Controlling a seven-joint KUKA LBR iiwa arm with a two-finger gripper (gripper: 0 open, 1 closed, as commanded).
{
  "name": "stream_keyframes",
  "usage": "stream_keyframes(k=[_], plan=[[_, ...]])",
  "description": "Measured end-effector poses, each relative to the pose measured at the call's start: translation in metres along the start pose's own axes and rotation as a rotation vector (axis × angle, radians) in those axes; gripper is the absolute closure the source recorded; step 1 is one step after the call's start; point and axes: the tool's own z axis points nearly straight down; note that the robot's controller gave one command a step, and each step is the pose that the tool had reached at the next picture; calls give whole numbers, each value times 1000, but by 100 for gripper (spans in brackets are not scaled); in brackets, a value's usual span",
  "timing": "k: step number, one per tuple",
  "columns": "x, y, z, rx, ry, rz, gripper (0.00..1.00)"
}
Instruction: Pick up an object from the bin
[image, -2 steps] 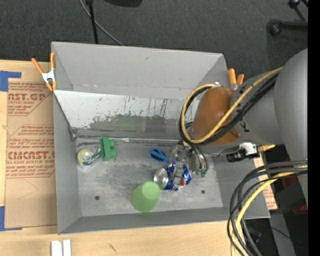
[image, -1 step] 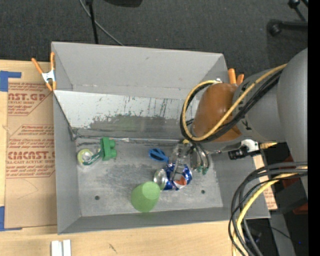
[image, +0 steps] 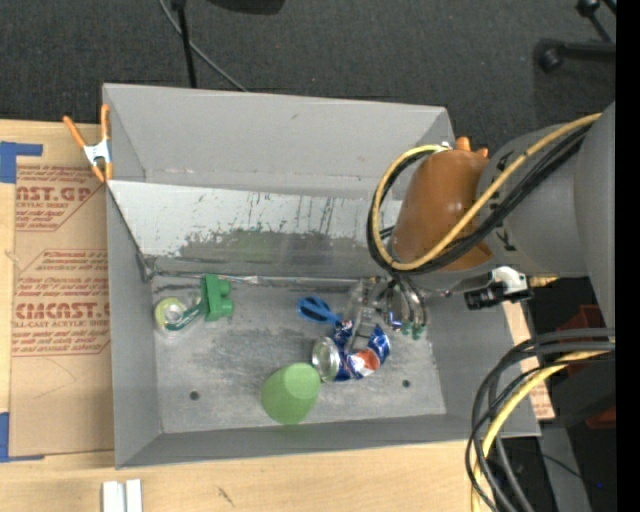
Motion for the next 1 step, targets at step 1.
stream_keyframes(k=[1], plan=[[-1,2,-33,0,0,-1,100]])
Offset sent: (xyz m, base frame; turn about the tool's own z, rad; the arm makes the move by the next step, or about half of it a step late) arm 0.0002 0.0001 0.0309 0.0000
